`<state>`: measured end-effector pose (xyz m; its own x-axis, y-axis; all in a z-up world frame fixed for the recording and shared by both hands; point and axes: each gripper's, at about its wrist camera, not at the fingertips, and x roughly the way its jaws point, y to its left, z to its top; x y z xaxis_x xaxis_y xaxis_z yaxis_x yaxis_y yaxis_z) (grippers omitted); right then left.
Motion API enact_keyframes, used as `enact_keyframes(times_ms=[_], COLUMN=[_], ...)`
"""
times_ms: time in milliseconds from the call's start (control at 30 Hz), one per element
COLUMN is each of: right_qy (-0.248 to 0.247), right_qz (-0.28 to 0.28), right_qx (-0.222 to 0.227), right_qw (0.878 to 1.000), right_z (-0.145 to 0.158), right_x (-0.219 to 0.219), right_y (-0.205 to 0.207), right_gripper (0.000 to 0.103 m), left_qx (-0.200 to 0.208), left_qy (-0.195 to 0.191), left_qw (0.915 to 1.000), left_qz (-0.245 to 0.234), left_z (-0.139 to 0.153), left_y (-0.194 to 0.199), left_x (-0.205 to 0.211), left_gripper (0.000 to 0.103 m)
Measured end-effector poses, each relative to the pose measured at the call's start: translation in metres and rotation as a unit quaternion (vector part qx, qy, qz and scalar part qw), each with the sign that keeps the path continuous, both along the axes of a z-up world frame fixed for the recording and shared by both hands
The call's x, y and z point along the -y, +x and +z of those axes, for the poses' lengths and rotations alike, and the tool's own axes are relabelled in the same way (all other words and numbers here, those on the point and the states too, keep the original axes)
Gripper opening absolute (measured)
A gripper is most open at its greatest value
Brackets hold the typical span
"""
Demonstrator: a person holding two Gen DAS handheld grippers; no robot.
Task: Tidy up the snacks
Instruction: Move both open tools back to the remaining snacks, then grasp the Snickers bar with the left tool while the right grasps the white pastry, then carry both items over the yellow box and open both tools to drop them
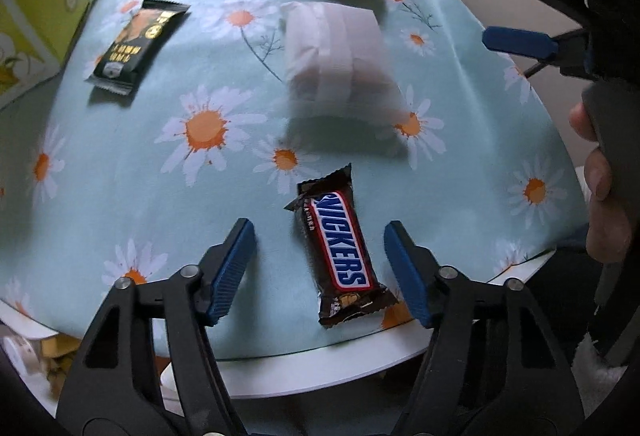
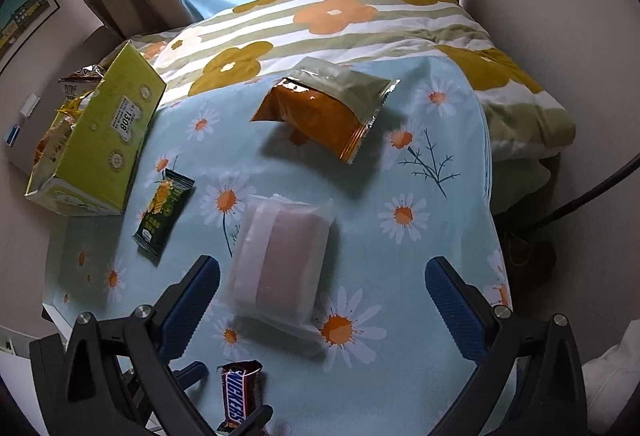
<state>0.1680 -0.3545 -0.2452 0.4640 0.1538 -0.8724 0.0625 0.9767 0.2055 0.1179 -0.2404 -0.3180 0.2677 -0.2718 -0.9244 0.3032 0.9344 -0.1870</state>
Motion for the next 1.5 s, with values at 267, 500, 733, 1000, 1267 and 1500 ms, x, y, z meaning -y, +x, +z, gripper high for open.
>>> enact_keyframes(times_ms=[267, 500, 733, 1000, 1267, 1500], right_qy=[0.0, 0.011, 0.018, 0.015, -0.028, -0.051], right_qz=[0.004, 0.006, -0.009, -0.02, -0.023, -0.02], right_qx=[0.001, -0.01, -0.018, -0.023, -0.029, -0.012], right_qw=[1.0, 1.0, 1.0, 0.999, 0.999, 0.998], right_z=[-0.004, -0.016, -0.028, -0.042, -0.053, -0.053], right_x=[-0.006, -0.018, -0.03, -0.043, -0.056, -0.059], right_y=[0.003, 0.007, 0.011, 0.02, 0.024, 0.02], right_gripper=[0.102, 0.102, 0.102, 0.084, 0.067, 0.06], left_qx=[0.007, 0.007, 0.014, 0.022, 0.015, 0.016], left_qy=[0.007, 0.01, 0.02, 0.036, 0.035, 0.038], left_qw=[0.9999, 0.9999, 0.9991, 0.9976, 0.9975, 0.9973], left_qz=[-0.01, 0.007, 0.035, 0.056, 0.06, 0.062], left_z=[0.001, 0.002, 0.006, 0.005, 0.006, 0.006], left_y=[0.006, 0.013, 0.025, 0.033, 0.036, 0.039], left_x=[-0.004, -0.023, -0.047, -0.064, -0.066, -0.068], left_gripper=[0.027, 0.027, 0.027, 0.027, 0.027, 0.027])
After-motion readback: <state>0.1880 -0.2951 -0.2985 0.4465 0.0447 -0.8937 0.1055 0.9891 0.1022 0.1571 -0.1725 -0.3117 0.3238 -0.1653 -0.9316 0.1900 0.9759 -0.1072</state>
